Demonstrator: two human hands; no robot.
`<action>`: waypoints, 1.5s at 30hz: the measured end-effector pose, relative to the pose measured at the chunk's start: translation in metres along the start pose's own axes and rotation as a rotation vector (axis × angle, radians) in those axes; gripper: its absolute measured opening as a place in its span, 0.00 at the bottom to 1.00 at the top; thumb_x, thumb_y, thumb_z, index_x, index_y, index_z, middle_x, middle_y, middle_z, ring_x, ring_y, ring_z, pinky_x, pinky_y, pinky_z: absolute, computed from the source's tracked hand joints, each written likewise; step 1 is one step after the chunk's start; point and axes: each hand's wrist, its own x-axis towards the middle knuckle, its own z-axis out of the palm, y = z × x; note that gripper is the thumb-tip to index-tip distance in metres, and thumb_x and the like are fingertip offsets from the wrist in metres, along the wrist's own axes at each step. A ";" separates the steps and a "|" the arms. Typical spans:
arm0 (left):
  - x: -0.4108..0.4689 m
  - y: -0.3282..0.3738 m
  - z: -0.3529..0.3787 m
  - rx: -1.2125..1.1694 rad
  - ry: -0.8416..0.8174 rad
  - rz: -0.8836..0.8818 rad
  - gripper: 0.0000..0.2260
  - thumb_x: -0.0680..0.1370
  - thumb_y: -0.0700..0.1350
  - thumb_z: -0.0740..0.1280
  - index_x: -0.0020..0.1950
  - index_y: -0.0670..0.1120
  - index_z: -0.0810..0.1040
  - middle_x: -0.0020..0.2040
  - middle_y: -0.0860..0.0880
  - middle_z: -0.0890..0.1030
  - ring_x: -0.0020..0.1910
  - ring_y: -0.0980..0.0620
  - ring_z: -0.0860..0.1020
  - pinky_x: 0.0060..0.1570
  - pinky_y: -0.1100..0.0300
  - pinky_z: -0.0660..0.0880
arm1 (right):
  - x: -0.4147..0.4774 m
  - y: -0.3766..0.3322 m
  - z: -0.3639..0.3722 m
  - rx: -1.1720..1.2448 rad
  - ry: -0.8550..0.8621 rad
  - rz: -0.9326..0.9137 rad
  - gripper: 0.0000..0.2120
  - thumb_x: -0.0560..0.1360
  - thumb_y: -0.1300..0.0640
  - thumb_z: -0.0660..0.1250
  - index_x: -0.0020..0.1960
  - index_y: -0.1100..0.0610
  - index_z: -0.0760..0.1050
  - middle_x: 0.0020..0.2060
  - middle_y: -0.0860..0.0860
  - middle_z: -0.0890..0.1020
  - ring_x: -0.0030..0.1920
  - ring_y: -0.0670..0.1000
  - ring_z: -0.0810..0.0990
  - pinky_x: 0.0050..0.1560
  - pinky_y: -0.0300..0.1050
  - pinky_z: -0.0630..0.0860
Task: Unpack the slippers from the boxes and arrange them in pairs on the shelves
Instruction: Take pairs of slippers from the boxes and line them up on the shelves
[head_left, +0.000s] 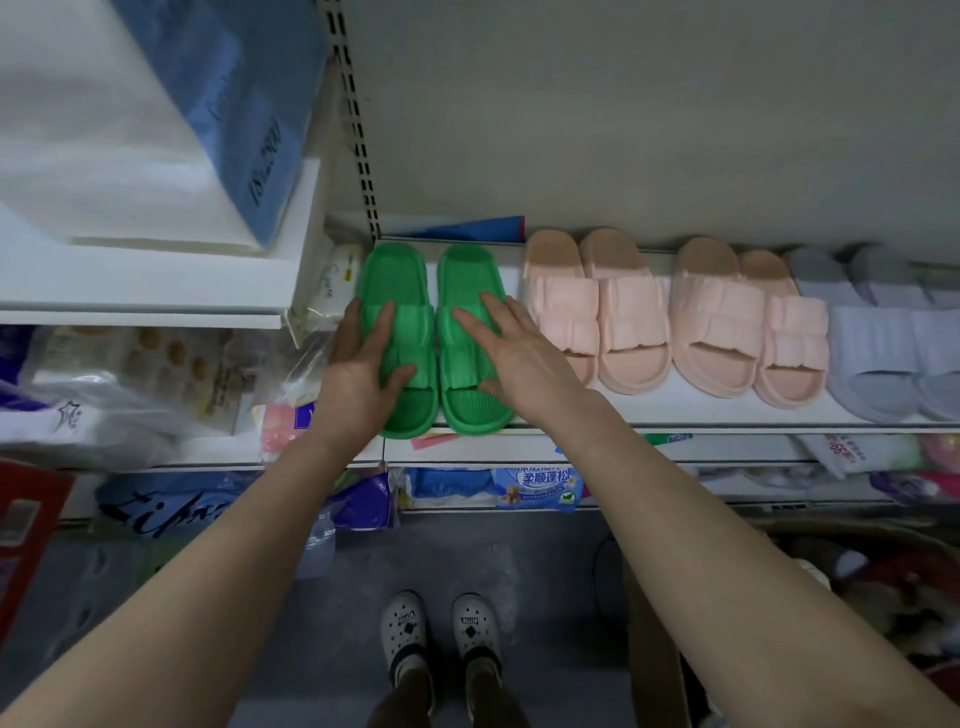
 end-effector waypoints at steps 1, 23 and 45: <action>0.003 0.000 0.001 0.012 0.005 0.007 0.33 0.77 0.47 0.68 0.78 0.49 0.56 0.79 0.40 0.49 0.77 0.39 0.54 0.74 0.48 0.59 | 0.000 0.000 0.000 -0.005 0.000 0.003 0.45 0.74 0.57 0.73 0.80 0.48 0.47 0.79 0.57 0.49 0.78 0.61 0.49 0.76 0.52 0.53; -0.116 0.102 0.085 0.053 -0.105 0.481 0.18 0.73 0.36 0.71 0.63 0.41 0.78 0.59 0.38 0.79 0.56 0.39 0.75 0.59 0.50 0.70 | -0.285 0.058 0.061 0.096 0.308 0.452 0.30 0.71 0.59 0.71 0.72 0.60 0.69 0.67 0.60 0.74 0.67 0.61 0.72 0.66 0.53 0.71; -0.273 0.292 0.374 0.318 -0.616 -0.055 0.29 0.77 0.46 0.65 0.76 0.46 0.59 0.68 0.37 0.70 0.62 0.36 0.71 0.60 0.50 0.67 | -0.567 0.266 0.151 0.869 -0.079 0.953 0.17 0.74 0.56 0.71 0.56 0.55 0.66 0.47 0.51 0.78 0.48 0.53 0.78 0.44 0.42 0.68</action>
